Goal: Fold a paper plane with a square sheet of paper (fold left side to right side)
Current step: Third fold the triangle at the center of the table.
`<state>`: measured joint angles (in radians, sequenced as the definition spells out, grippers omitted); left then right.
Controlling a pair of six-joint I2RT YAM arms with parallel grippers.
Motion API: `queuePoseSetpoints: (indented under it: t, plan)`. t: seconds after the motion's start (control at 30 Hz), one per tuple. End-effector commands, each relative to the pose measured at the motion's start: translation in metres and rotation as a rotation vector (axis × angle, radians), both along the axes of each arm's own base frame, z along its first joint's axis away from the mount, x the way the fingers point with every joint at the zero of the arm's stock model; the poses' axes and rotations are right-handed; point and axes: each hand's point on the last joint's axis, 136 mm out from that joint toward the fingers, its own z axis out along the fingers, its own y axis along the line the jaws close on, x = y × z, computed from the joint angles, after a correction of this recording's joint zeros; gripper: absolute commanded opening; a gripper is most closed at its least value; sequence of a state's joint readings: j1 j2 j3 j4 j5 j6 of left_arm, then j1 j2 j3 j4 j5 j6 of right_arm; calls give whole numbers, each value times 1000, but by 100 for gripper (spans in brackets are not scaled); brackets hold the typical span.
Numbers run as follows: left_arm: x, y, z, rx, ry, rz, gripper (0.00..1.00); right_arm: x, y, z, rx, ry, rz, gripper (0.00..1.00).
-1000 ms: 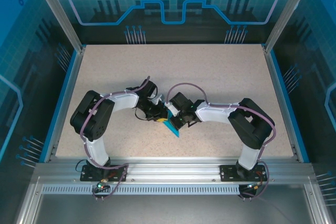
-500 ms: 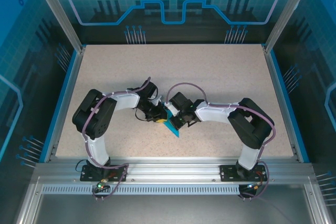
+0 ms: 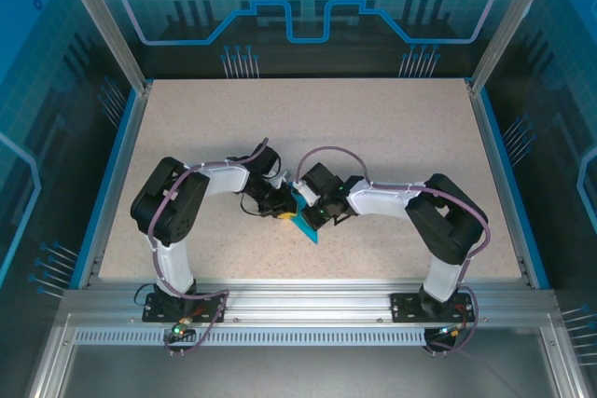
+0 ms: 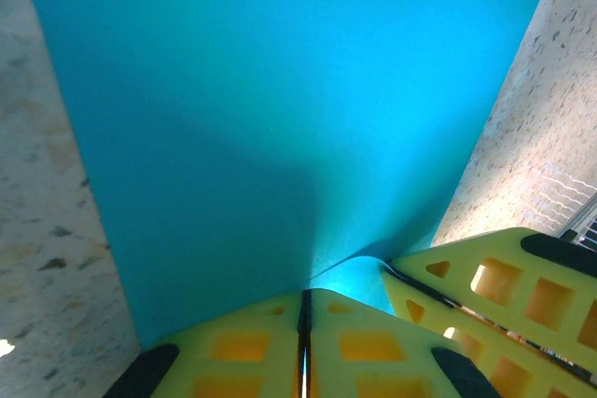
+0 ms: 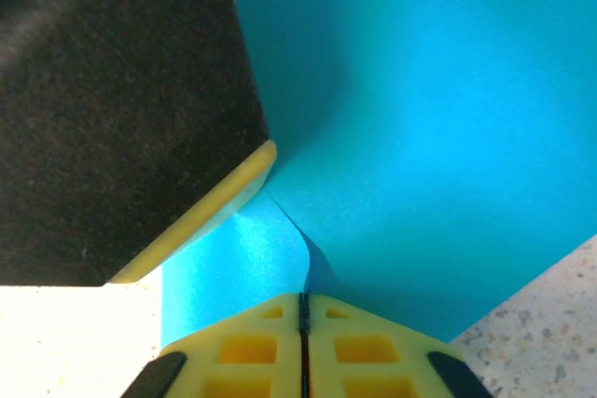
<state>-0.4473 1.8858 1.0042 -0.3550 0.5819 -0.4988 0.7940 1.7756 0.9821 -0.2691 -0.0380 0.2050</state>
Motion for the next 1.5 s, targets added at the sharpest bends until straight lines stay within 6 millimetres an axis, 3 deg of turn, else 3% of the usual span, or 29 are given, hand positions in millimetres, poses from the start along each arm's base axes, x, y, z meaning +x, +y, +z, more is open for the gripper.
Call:
queuePoseSetpoints:
  t: [0.0, 0.13, 0.23, 0.47, 0.57, 0.83, 1.47]
  plan:
    - [-20, 20, -38, 135, 73, 1, 11, -4, -6, 21, 53, 43, -41, 18]
    - [-19, 20, -38, 135, 73, 4, 11, -2, -10, 40, 92, 28, -70, 27]
    - [-19, 19, -37, 131, 70, 3, 11, -11, -12, 46, 110, 57, -80, 27]
    - [-18, 18, -33, 127, 64, 2, 11, -56, 16, 49, 229, 265, -106, 17]
    - [-17, 18, -33, 124, 62, 2, 11, -64, 27, 43, 257, 327, -144, 16]
    - [-17, 18, -32, 126, 61, -3, 11, -57, 17, 21, 154, 332, -235, 15]
    - [-15, 17, -31, 125, 61, -3, 11, -60, -5, -6, 62, 378, -324, 15]
